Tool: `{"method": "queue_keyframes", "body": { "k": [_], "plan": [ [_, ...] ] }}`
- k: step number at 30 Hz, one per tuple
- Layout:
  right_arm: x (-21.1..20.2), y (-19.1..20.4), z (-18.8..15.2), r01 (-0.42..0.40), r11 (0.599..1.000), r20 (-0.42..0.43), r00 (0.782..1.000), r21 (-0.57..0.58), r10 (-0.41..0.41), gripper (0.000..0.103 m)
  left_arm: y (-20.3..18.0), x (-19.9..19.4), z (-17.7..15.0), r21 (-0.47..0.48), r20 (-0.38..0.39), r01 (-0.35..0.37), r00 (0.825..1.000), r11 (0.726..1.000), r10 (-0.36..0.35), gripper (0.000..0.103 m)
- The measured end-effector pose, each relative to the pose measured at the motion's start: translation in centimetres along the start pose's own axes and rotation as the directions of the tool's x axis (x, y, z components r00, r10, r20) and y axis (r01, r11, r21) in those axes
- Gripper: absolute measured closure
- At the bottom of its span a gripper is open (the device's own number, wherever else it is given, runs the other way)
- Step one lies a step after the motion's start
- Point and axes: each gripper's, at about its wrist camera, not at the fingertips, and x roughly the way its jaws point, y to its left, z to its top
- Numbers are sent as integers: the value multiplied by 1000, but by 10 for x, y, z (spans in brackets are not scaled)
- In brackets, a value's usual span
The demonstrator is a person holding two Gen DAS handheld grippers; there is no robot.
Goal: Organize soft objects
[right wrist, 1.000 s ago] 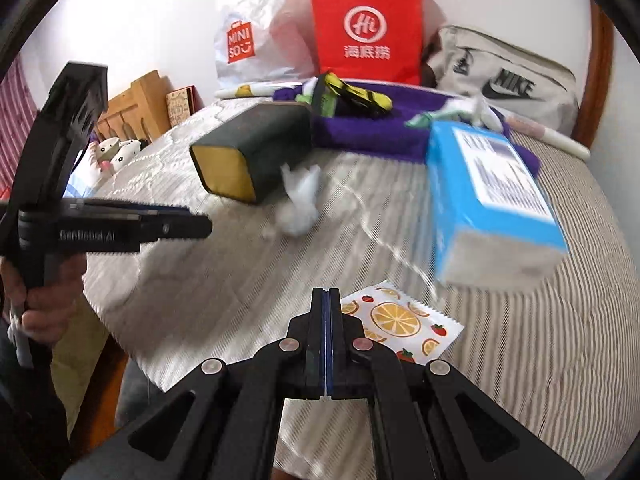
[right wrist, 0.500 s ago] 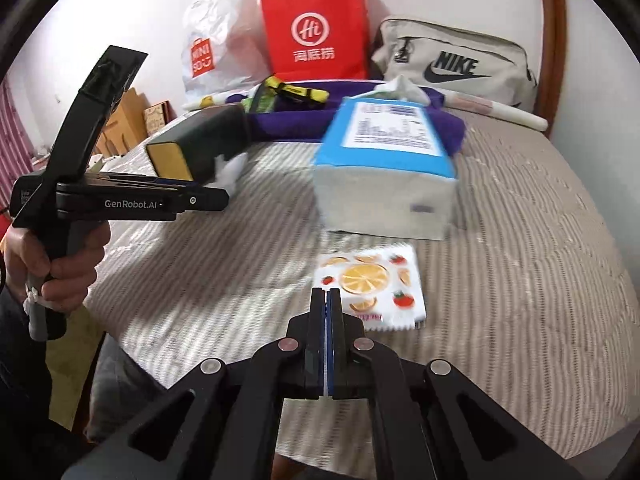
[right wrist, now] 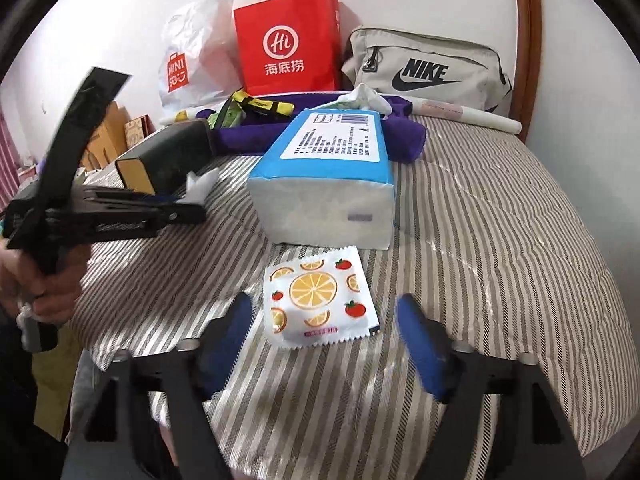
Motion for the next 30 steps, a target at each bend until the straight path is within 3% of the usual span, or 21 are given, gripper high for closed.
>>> {"method": "queue_keyframes", "body": {
  "k": [3, 6, 9, 11, 12, 14, 16, 22, 24, 30],
  "plan": [
    [16, 0, 1, 8, 1000, -48, 999, -3, -8, 23, -1, -12, -9, 10, 9, 6, 1000, 1000, -6, 82],
    [22, 7, 3, 45, 999, -35, 998, -28, -46, 17, 2, -26, -17, 10, 21, 9, 1000, 1000, -9, 82],
    [25, 9, 5, 57, 998, -29, 998, -13, -57, 18, 9, -36, -25, -8, 25, 8, 1000, 1000, -8, 82],
    [24, 10, 5, 54, 999, -17, 998, -8, -54, 27, 16, -41, -30, -19, 28, 3, 1000, 1000, -2, 82],
    [23, 11, 5, 52, 999, -10, 999, -7, -52, 37, 19, -43, -32, -27, 29, -3, 1000, 1000, 3, 82],
    [23, 14, 4, 51, 999, -9, 999, -13, -51, 41, 27, -47, -36, -53, 35, -4, 999, 999, 6, 82],
    [21, 17, 4, 46, 999, -7, 999, -16, -46, 57, 35, -51, -40, -82, 41, 4, 999, 997, -1, 82],
    [17, 31, 2, 63, 997, -6, 998, -53, -63, 80, 47, -62, -50, -131, 67, 17, 998, 991, -8, 82],
    [14, 32, 3, 53, 997, -20, 998, -48, -54, 96, 49, -67, -52, -141, 72, 23, 997, 990, -13, 82],
    [2, 35, 5, 19, 999, -19, 1000, -27, -20, 97, 50, -82, -49, -148, 100, 25, 995, 989, -10, 82]
  ]
}}
